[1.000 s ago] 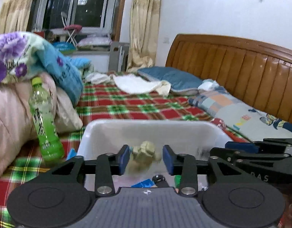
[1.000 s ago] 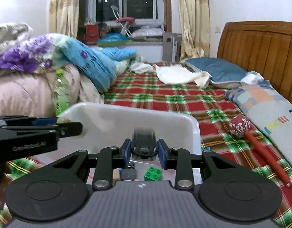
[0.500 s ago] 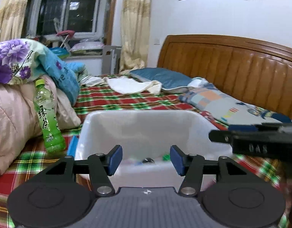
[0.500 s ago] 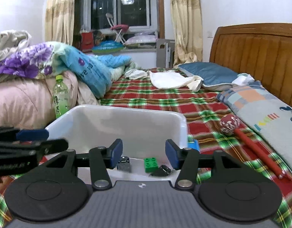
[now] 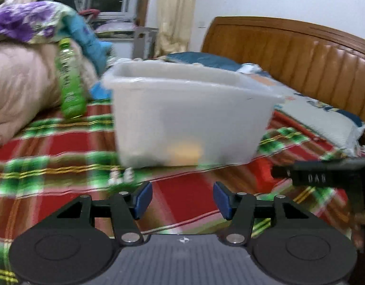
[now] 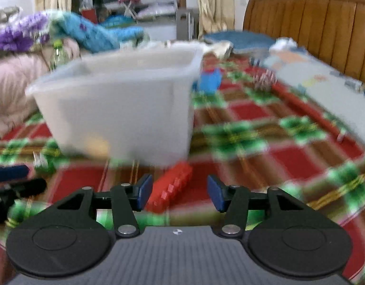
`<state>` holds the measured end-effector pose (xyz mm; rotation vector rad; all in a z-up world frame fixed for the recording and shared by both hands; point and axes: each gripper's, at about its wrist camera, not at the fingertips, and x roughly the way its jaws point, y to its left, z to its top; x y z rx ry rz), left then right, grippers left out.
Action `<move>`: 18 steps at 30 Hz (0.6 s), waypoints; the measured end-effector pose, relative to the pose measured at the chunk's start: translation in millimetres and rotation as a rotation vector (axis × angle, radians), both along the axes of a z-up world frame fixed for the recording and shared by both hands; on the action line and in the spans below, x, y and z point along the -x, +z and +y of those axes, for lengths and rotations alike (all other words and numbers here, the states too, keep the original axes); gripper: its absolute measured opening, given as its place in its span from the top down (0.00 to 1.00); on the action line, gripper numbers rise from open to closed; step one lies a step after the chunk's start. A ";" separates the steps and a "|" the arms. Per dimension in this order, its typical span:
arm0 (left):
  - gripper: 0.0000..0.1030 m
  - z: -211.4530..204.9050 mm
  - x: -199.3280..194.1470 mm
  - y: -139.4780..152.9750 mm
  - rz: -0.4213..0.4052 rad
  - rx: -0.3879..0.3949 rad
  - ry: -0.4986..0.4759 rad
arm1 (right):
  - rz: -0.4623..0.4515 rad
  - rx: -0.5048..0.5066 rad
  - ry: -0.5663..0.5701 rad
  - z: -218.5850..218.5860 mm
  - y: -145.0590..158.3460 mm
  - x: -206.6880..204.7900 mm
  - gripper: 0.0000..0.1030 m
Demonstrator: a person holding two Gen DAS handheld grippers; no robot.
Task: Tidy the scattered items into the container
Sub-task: 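Grasp the green base with the left gripper while the right gripper grasps the red brick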
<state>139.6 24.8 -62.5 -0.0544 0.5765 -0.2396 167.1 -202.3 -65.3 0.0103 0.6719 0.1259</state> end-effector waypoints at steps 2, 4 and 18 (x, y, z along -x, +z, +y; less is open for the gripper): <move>0.41 10.2 -2.2 -1.0 0.003 0.001 0.038 | 0.000 -0.013 -0.008 3.8 -7.5 -1.8 0.43; 0.41 21.5 -7.7 -0.8 0.006 0.010 0.078 | 0.001 -0.024 -0.017 6.0 -10.3 -3.5 0.38; 0.36 22.1 -61.9 -32.2 0.085 -0.116 -0.033 | 0.012 0.047 0.023 11.0 -19.3 -2.9 0.57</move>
